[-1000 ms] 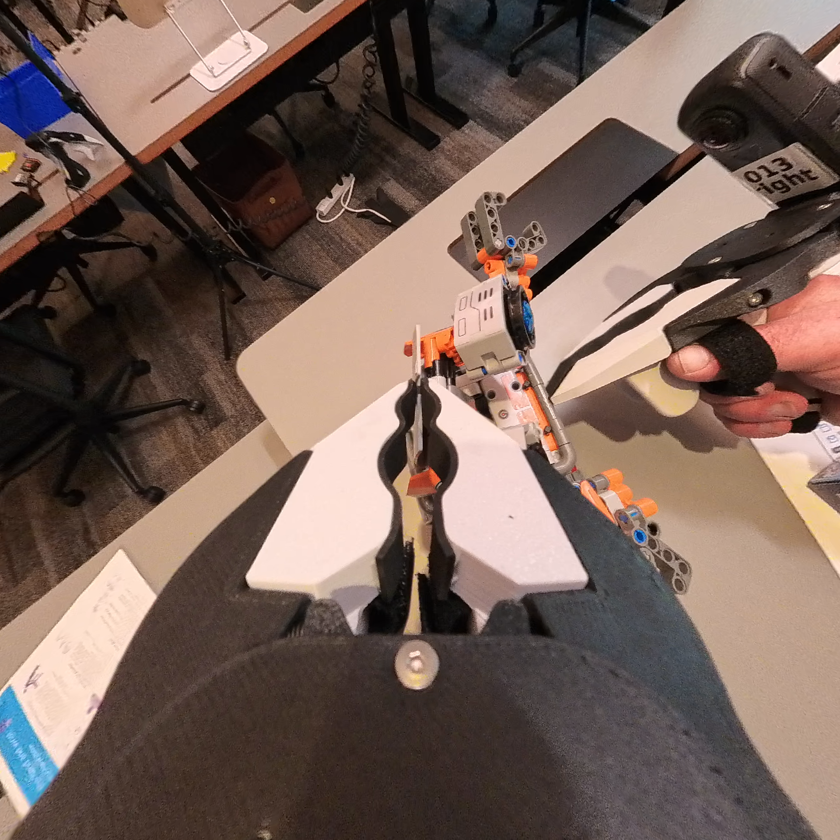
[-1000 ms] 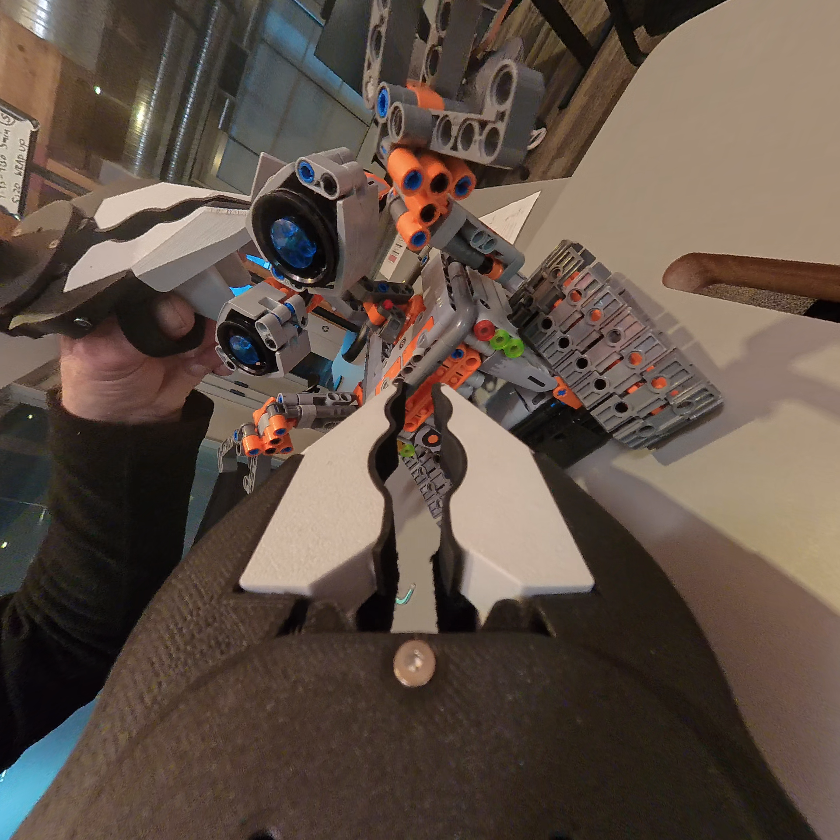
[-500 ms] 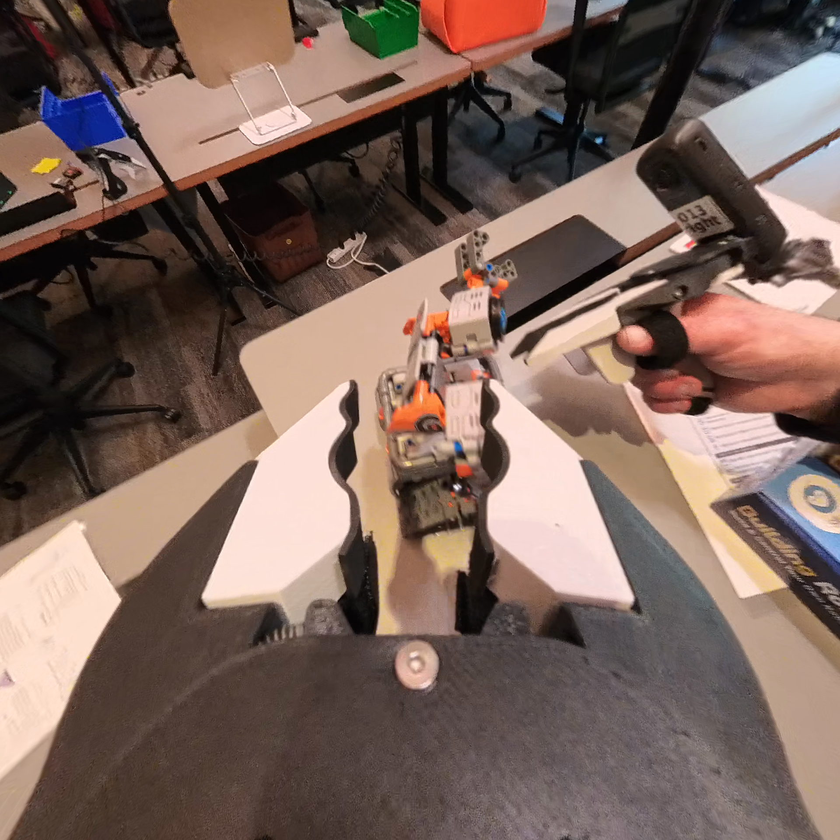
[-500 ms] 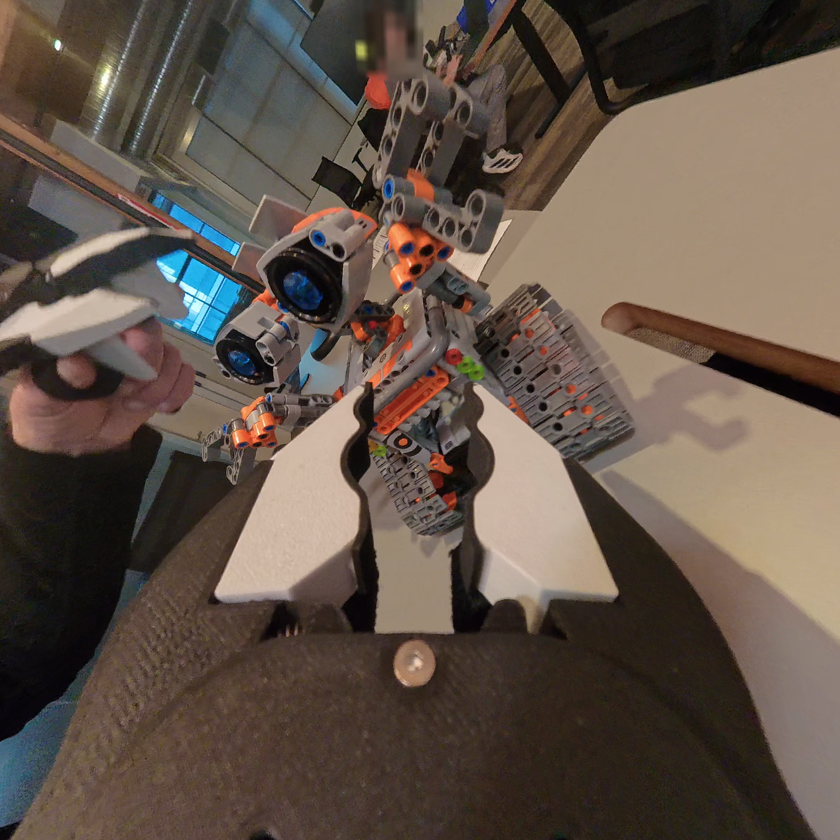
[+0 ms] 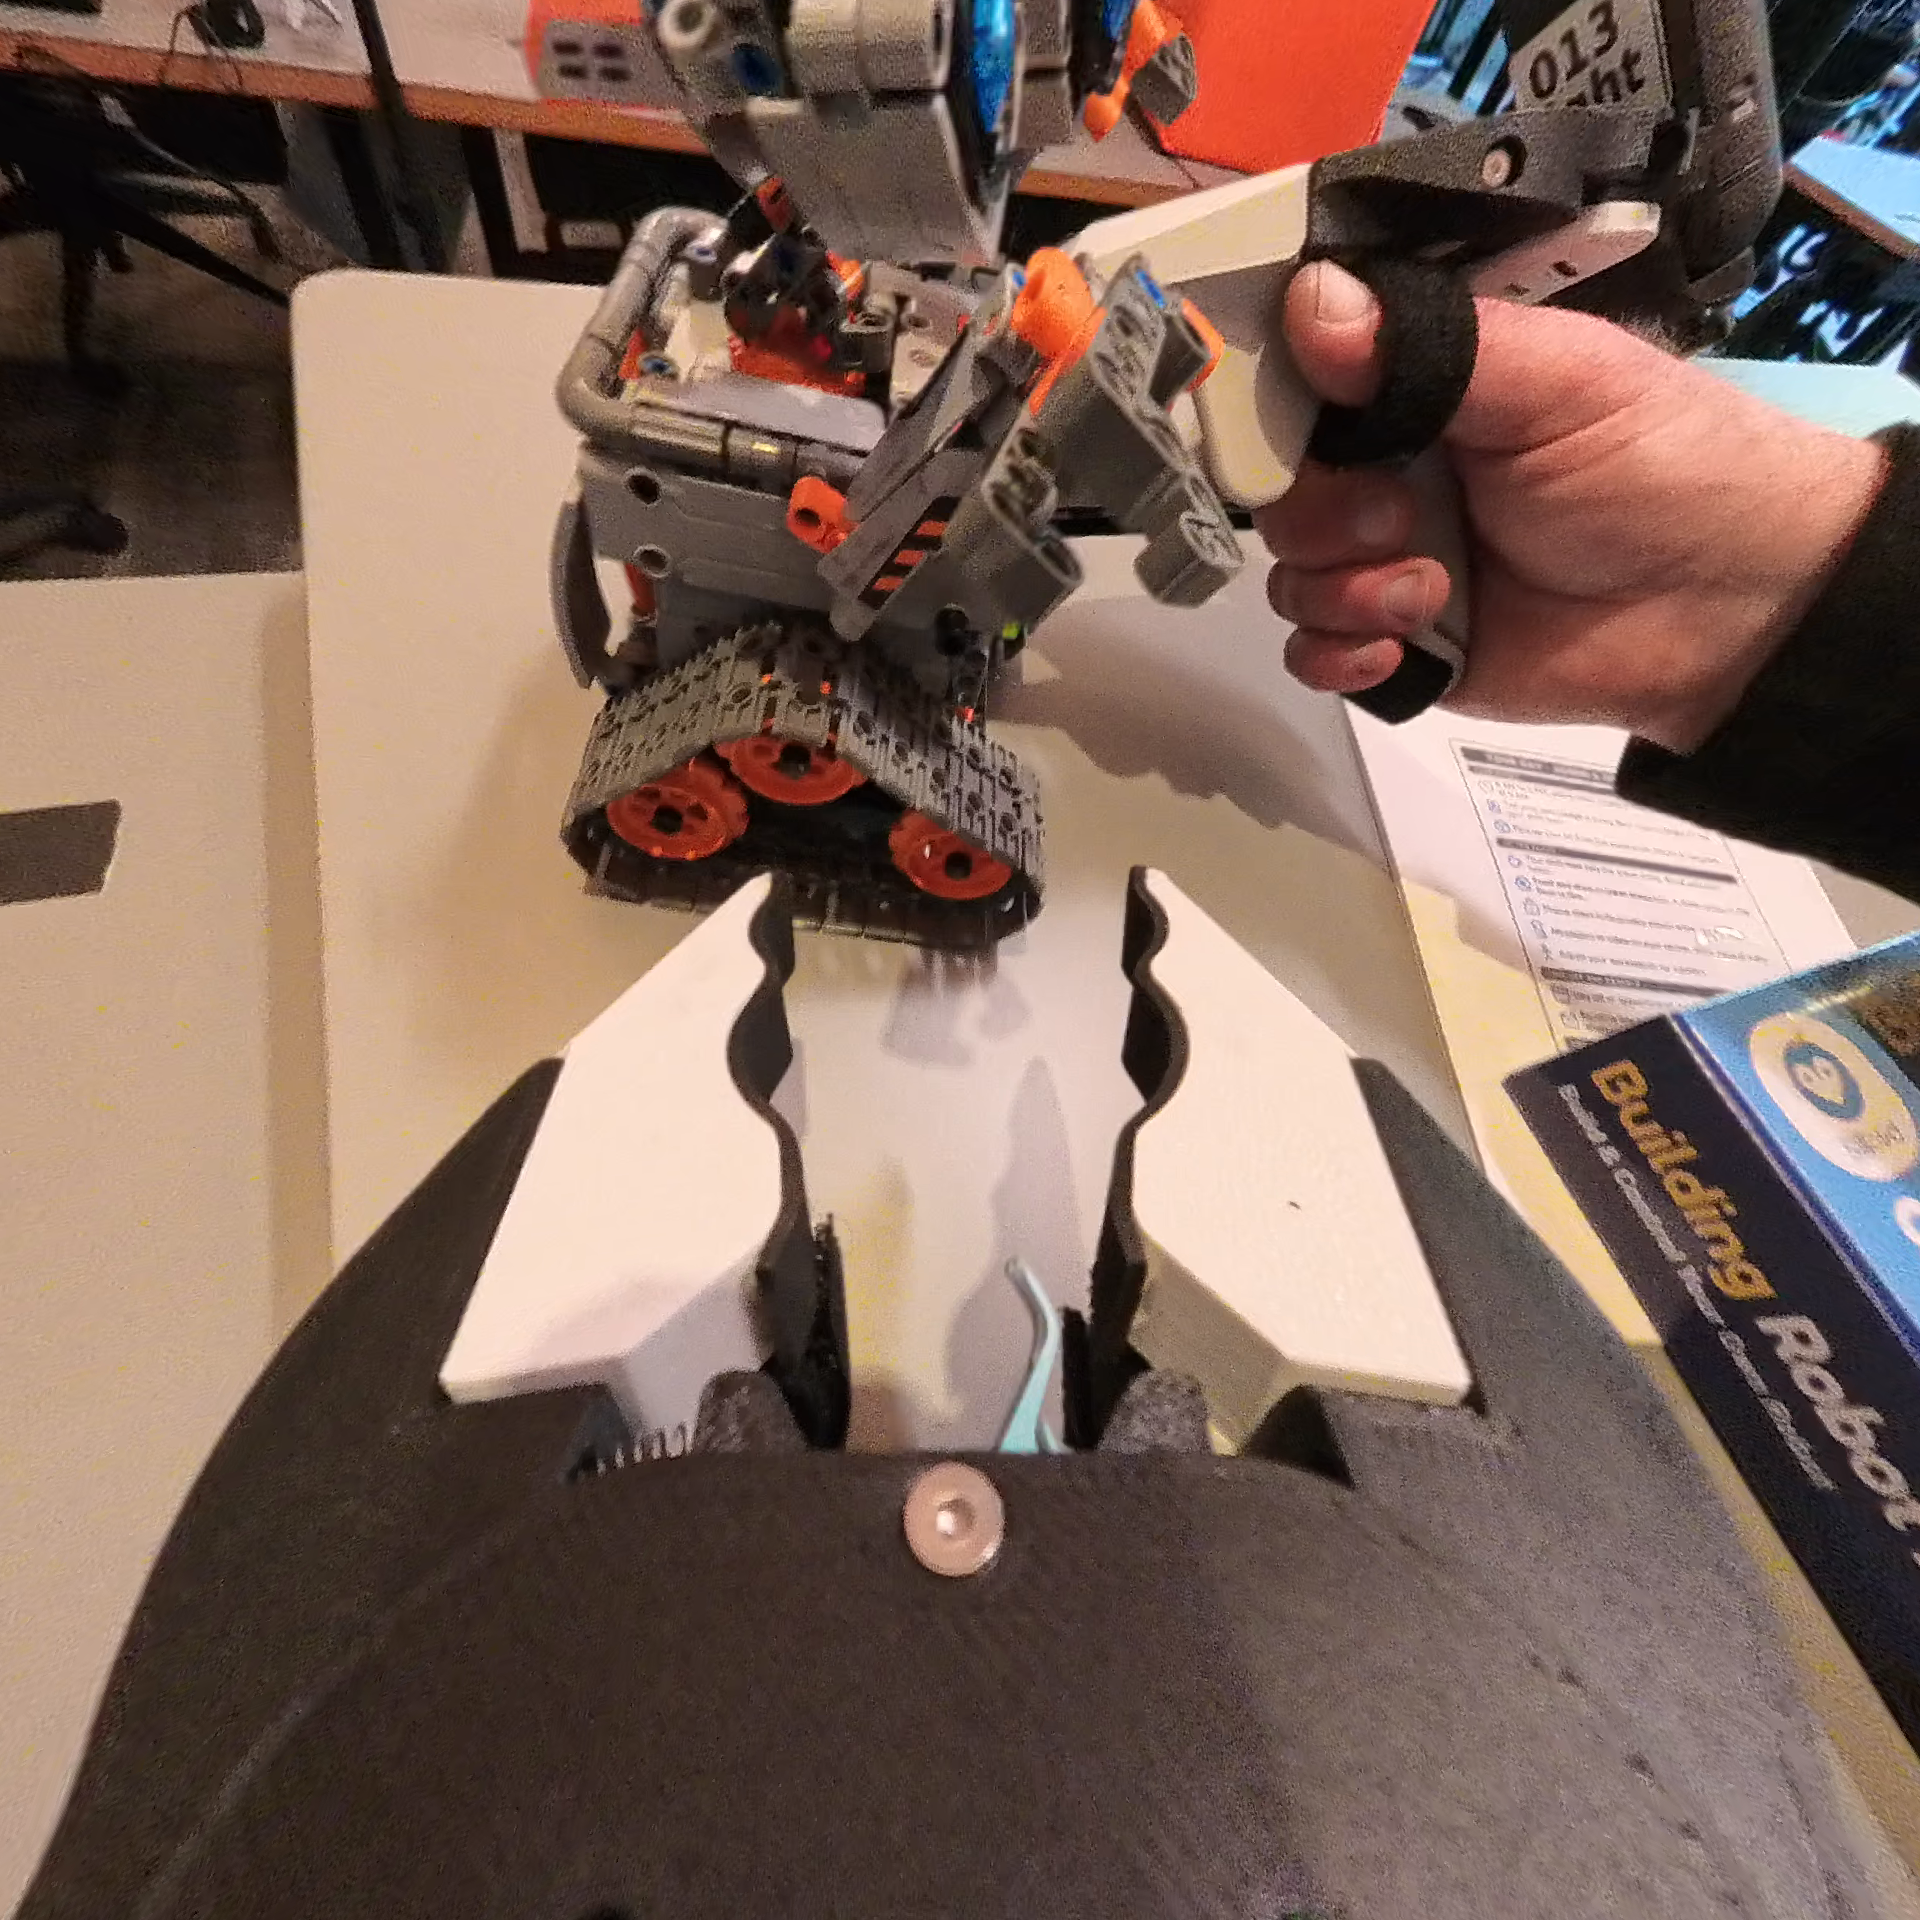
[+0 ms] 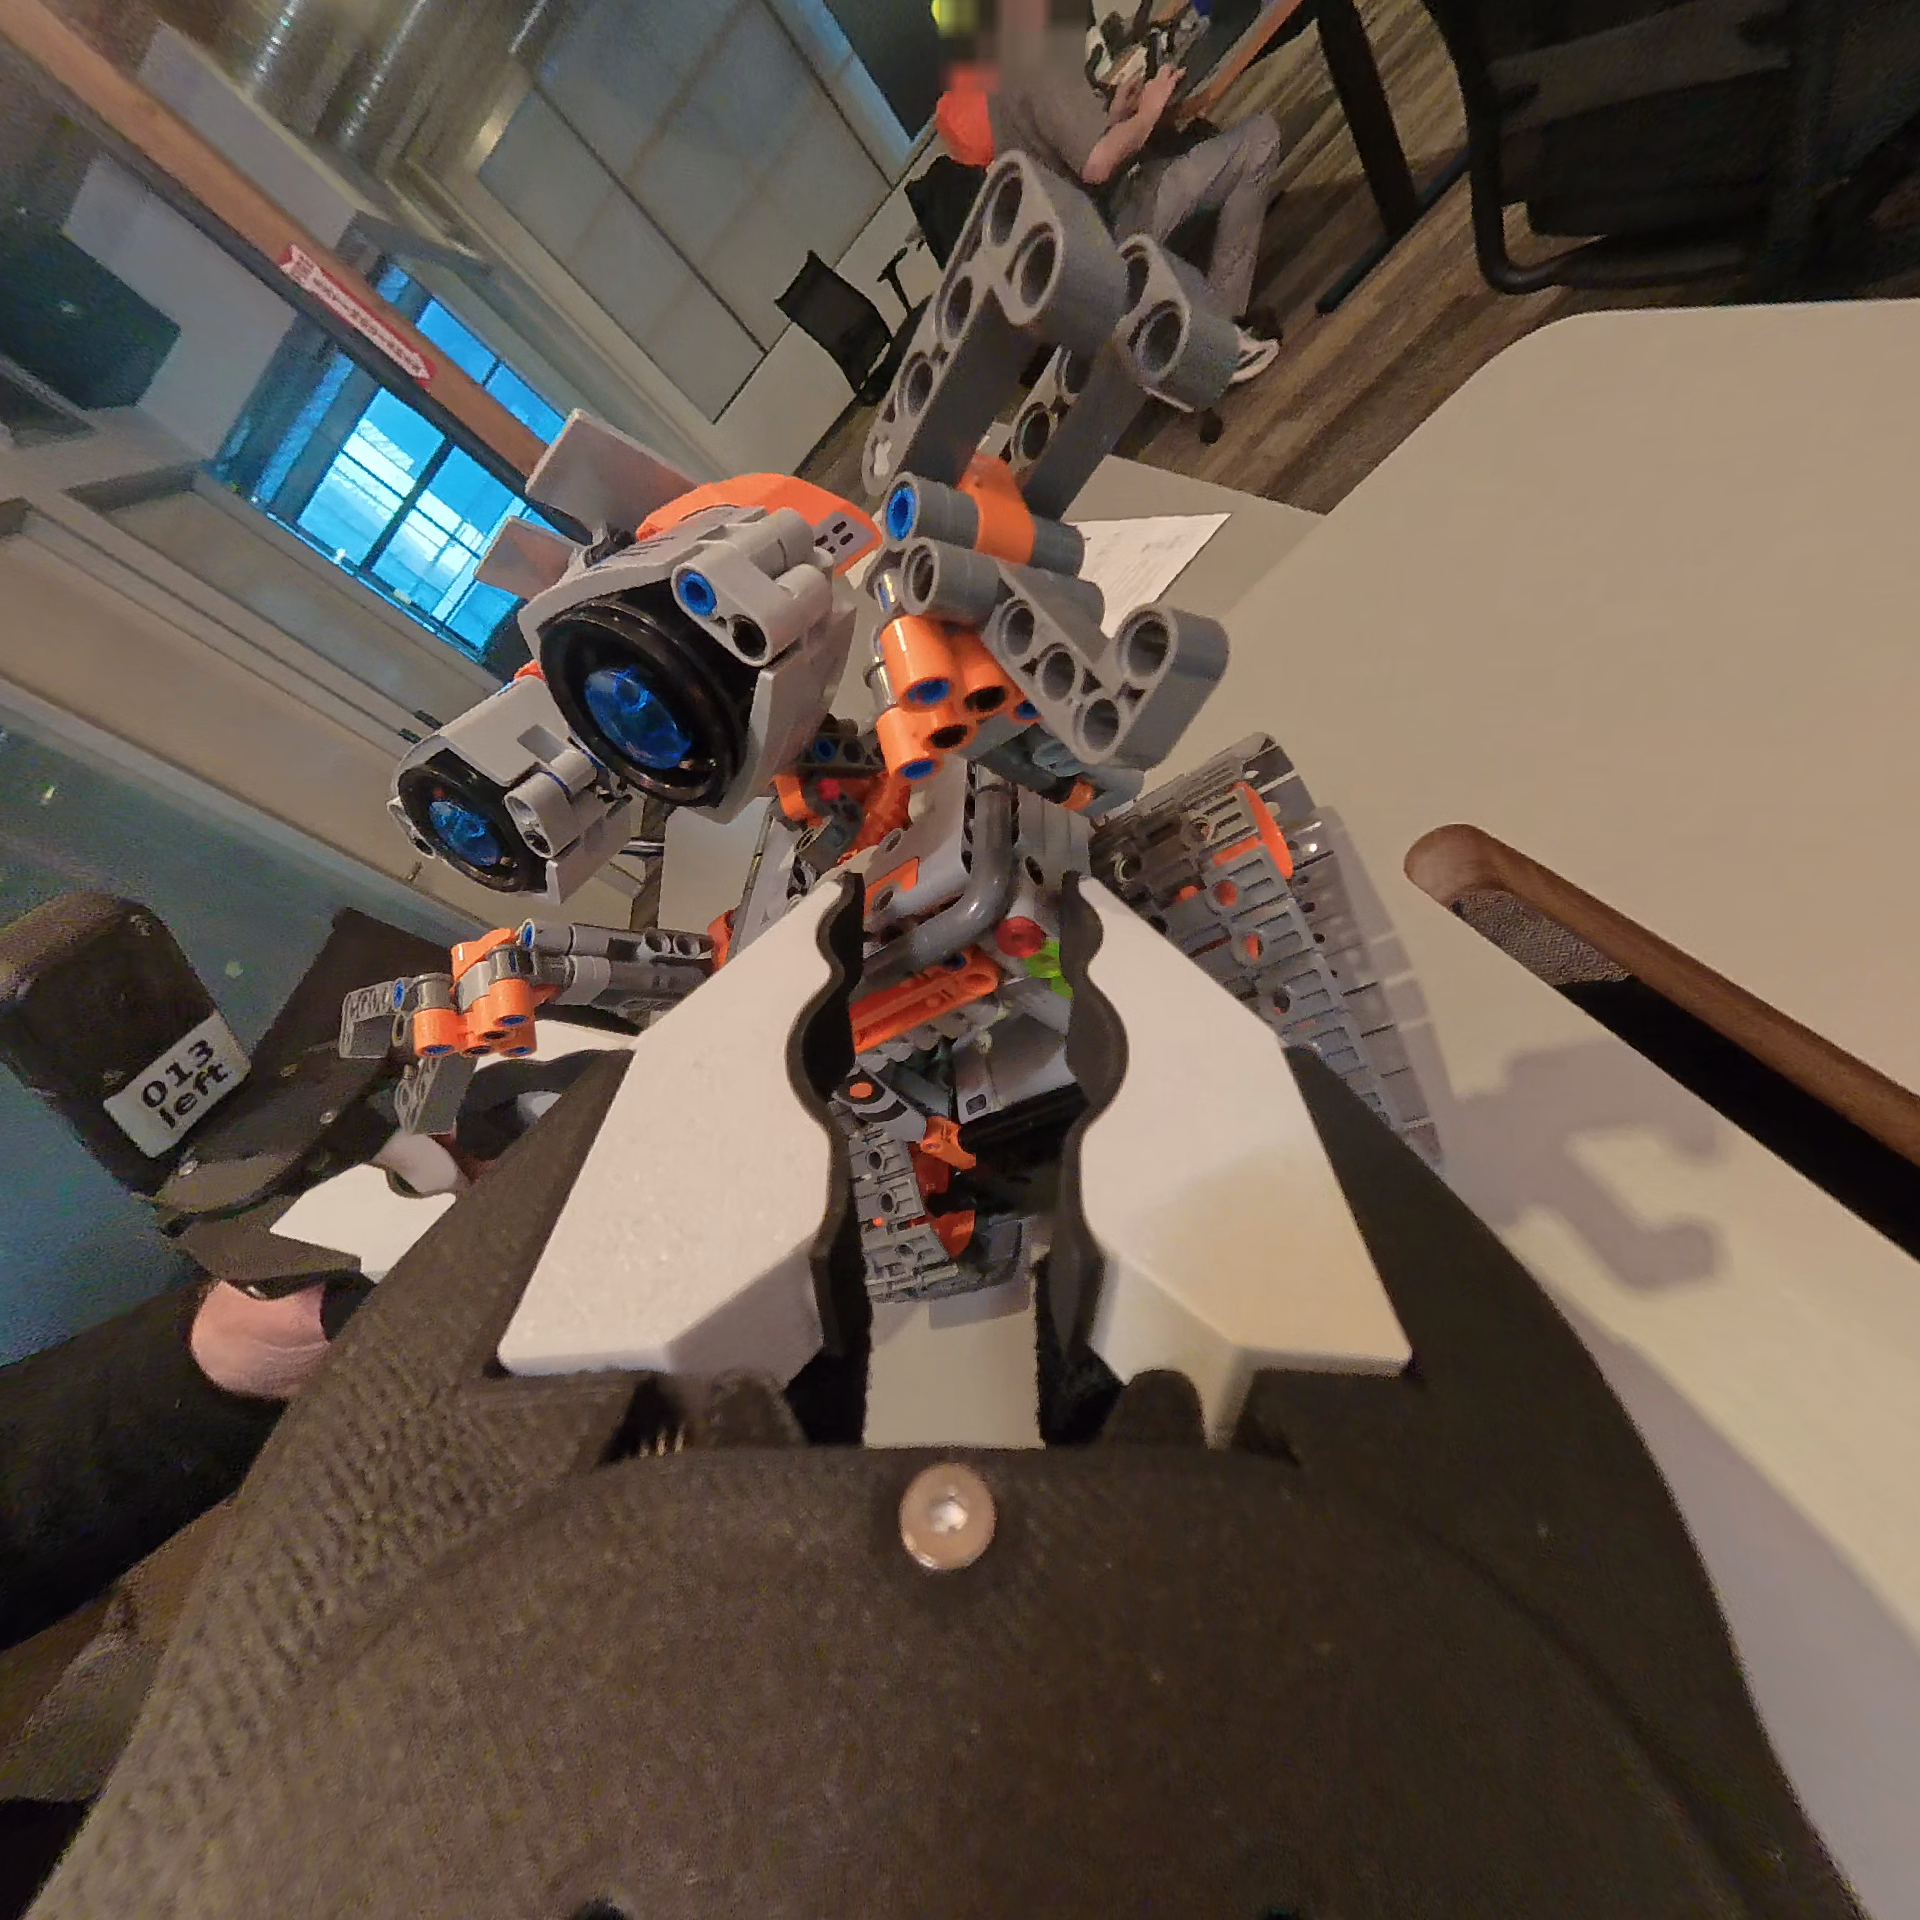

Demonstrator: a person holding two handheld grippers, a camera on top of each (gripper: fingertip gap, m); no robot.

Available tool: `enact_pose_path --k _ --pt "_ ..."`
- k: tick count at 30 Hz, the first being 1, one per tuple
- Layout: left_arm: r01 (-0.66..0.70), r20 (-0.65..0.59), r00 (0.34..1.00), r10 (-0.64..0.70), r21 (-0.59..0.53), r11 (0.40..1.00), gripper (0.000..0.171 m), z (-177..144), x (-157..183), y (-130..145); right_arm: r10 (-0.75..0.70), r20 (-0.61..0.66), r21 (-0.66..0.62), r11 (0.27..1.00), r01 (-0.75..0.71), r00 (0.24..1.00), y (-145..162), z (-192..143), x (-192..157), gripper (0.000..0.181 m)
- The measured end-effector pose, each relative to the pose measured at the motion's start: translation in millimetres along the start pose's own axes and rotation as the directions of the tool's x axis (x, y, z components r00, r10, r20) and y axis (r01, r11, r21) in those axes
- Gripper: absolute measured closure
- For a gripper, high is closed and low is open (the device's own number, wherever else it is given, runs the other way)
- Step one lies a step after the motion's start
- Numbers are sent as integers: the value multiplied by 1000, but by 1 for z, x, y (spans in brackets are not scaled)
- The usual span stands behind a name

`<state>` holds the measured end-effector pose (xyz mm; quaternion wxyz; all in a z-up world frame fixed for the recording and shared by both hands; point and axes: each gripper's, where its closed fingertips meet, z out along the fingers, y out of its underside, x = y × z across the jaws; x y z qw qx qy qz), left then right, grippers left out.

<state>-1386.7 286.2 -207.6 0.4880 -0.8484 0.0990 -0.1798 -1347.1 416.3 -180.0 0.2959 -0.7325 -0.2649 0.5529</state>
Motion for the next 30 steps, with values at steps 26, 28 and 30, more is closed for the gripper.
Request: enact_pose_path --k 26,28,30 --pt "-41 -93 995 37 -46 998 111 41 -24 -9 48 -120 2 999 -48 992 39 -29 -29 159" --pt "-51 -109 993 44 -57 997 109 40 -22 -8 50 -124 -5 999 -51 991 40 -32 -31 159" --pt "-66 -109 992 59 -60 996 103 35 -22 -7 48 -133 -24 998 -52 990 44 -37 -32 151"
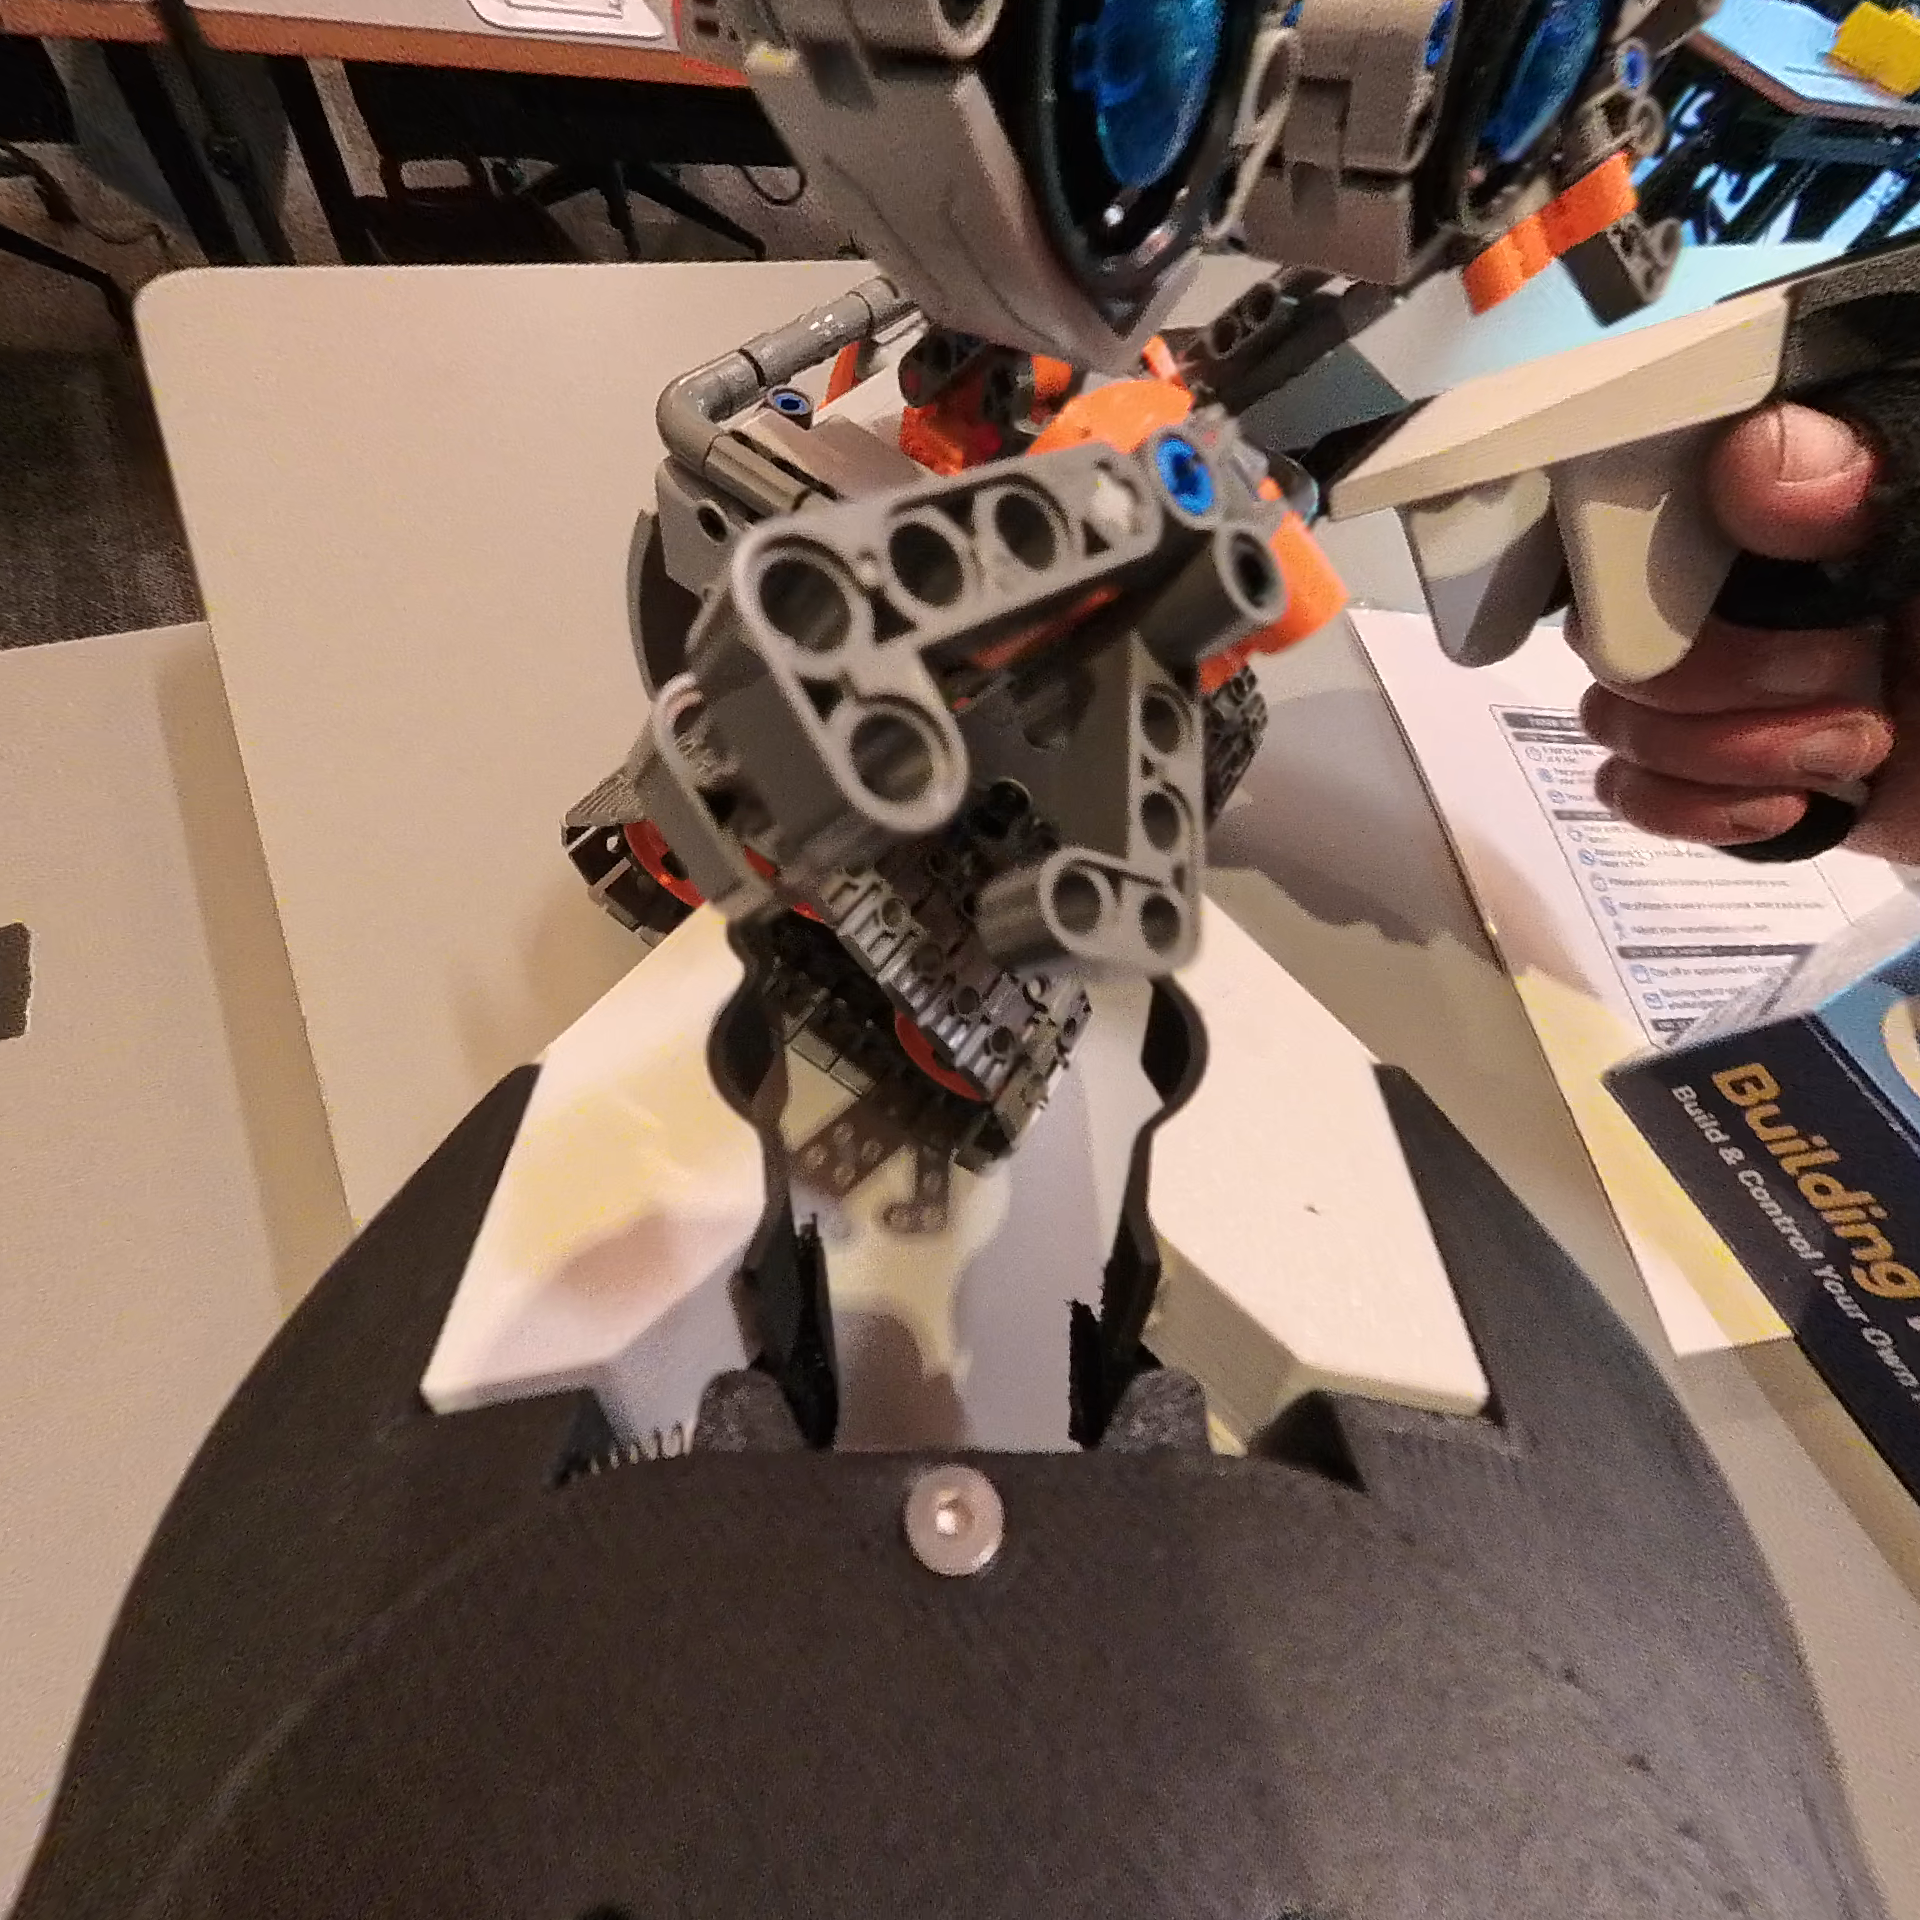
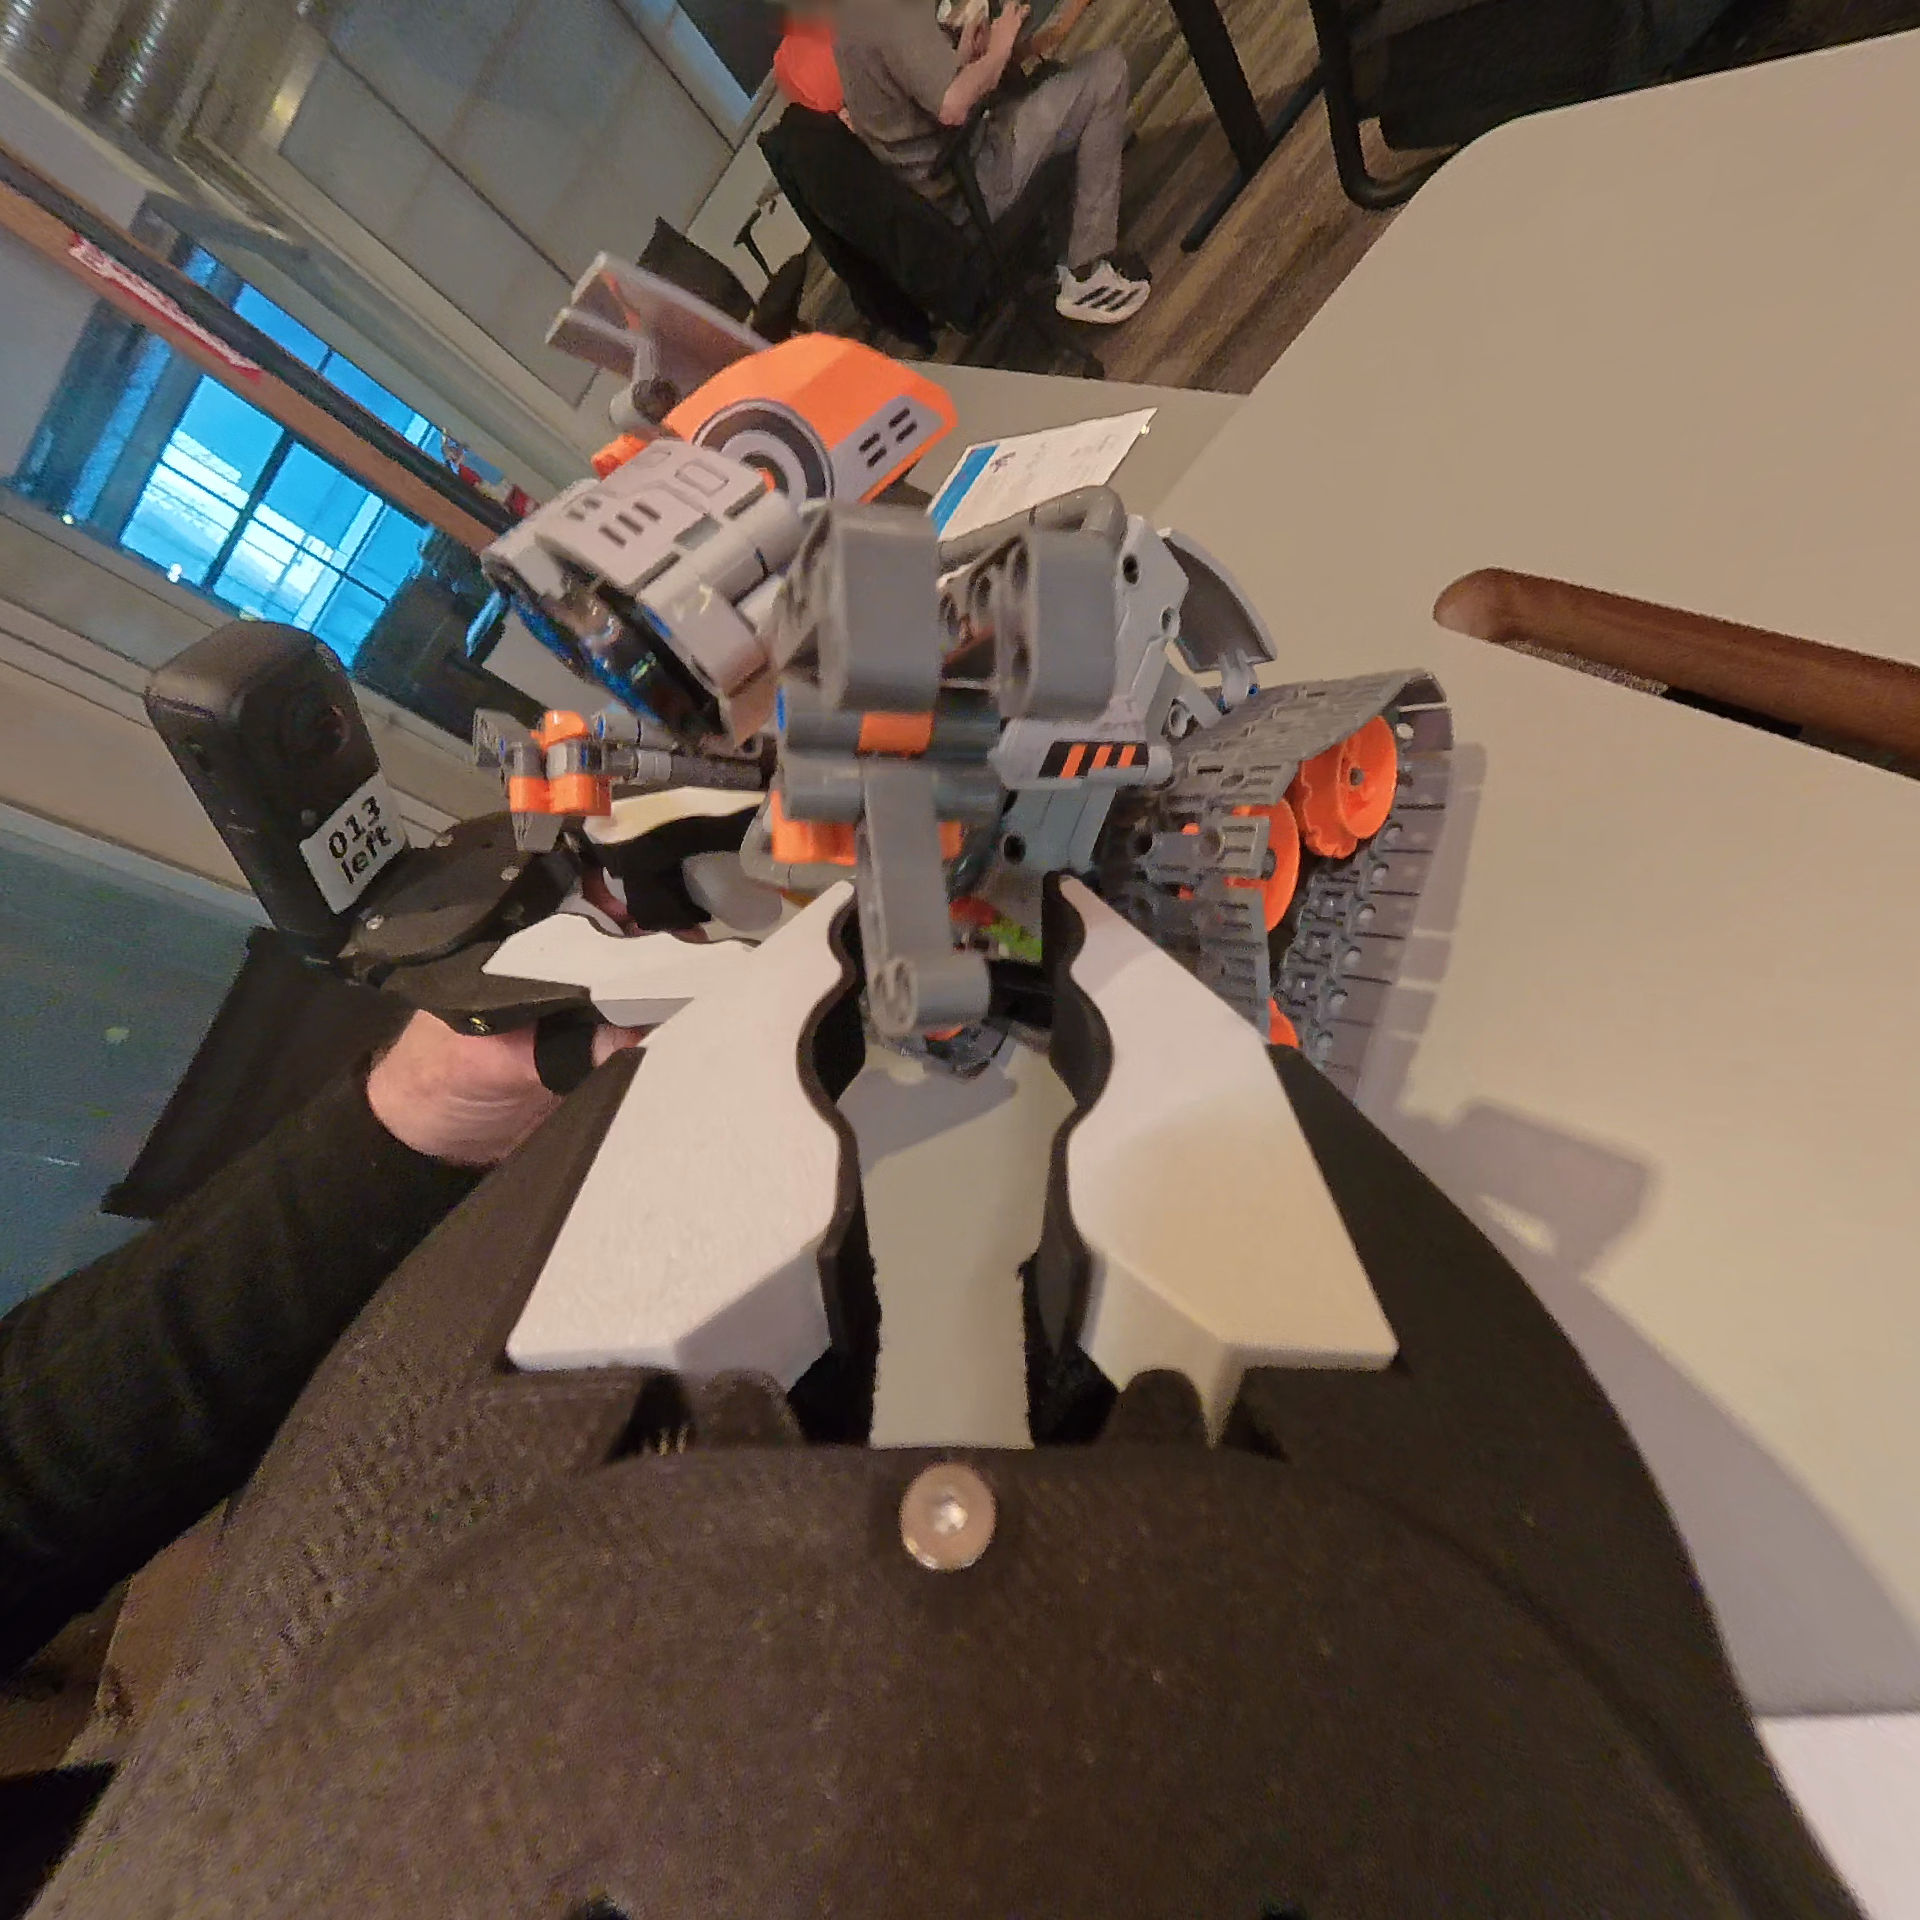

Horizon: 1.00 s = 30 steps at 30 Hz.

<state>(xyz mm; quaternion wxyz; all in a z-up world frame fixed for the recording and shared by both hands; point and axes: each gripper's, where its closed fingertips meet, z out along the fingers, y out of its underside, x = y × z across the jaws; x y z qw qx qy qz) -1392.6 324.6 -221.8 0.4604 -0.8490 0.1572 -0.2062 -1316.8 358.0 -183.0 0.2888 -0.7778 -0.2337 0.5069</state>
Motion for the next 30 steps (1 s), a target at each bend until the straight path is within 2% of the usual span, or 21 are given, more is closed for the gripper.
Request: enact_pose_path --k 4,9,14,16,19,21,23,27,30 --pt "-15 -8 1000 15 27 1000 95 -25 3 -1 -47 -35 -42 998 45 998 9 -19 -3 146" --pt "-74 2 997 74 62 995 89 -71 -6 -13 -77 -78 -28 997 75 994 6 -53 -4 150" --pt "-162 23 987 161 154 975 106 -107 -15 -74 -121 -99 -17 993 120 988 -1 -71 -13 155" --pt "-212 9 977 213 155 965 113 -107 -9 -97 -114 -90 -15 994 113 989 2 -72 -17 155" --pt "-266 -35 962 269 77 961 122 -90 -1 -111 -116 -82 -28 993 114 990 11 -72 -22 154" --pt "-302 -25 953 301 -7 953 124 -75 -3 -108 -114 -76 -29 993 112 991 16 -73 -26 154" --pt "-287 -64 957 283 -64 956 127 -65 0 -102 -113 -74 -27 993 111 991 20 -75 -28 155" --pt "-302 -122 949 292 -73 950 137 -59 15 -99 -110 -79 -26 994 108 991 26 -82 -28 155" --pt "-314 -137 944 301 -85 946 138 -59 21 -99 -103 -81 -23 995 101 991 30 -88 -27 155"
